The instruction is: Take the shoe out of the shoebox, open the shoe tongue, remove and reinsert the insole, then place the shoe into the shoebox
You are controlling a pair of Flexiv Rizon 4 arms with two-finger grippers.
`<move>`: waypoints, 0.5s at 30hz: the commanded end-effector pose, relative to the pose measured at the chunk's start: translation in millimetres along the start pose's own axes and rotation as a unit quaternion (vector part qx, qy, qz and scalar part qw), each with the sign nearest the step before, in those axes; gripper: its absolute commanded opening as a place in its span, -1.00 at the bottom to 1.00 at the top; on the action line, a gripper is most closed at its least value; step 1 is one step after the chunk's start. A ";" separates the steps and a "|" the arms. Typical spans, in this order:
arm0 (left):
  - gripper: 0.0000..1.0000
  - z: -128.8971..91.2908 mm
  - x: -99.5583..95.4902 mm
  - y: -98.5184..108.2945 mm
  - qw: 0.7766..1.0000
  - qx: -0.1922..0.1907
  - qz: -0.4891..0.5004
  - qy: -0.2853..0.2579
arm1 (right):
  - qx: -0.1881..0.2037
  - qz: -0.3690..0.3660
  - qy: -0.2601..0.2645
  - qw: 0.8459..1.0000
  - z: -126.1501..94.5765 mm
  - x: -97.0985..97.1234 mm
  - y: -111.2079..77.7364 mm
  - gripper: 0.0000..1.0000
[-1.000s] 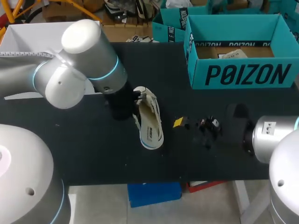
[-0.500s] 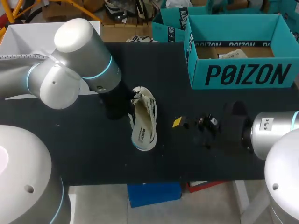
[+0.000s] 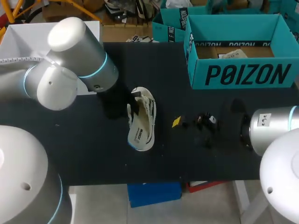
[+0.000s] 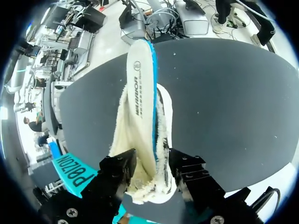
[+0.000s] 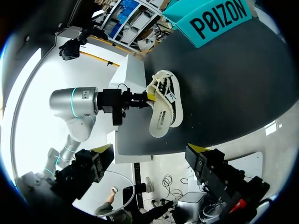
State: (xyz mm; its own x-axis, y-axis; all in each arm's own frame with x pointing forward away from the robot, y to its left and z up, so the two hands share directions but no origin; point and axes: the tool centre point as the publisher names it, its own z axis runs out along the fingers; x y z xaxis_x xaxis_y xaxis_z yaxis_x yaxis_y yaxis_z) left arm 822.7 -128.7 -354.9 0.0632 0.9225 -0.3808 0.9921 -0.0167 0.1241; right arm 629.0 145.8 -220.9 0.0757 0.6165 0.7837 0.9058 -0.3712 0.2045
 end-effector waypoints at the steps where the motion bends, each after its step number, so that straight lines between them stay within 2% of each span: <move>1: 1.00 -6.7 -3.2 -16.2 0.999 0.002 -0.006 -0.038 | 0.013 0.007 0.092 0.996 -0.3 -7.3 -0.3 1.00; 6: 1.00 -7.8 -12.1 -42.2 0.997 0.027 -0.013 -0.070 | 0.013 0.007 0.092 0.996 -0.3 -7.3 -0.3 1.00; 10: 1.00 -0.9 -7.5 -60.0 0.996 0.041 -0.021 -0.079 | 0.013 0.007 0.092 0.996 -0.3 -7.3 -0.3 1.00; 13: 0.98 2.5 -2.2 -65.6 0.994 0.047 -0.038 -0.090 | 0.013 0.007 0.092 0.996 -0.3 -7.3 -0.3 1.00; 14: 0.77 2.7 -1.0 -66.6 0.993 0.046 -0.044 -0.096 | 0.013 0.007 0.092 0.996 -0.3 -7.3 -0.3 1.00; 15: 0.41 2.5 -0.1 -67.3 0.993 0.045 -0.050 -0.101 | 0.013 0.007 0.092 0.996 -0.3 -7.3 -0.3 1.00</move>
State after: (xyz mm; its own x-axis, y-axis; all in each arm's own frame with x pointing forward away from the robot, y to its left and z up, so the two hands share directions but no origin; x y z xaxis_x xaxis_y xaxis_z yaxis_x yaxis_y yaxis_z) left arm 761.2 -135.5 -361.3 -0.0233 0.8610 -0.5080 0.9997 0.0199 -0.0120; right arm 628.8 145.9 -221.3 0.0799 0.6244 0.7770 0.9091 -0.3654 0.2002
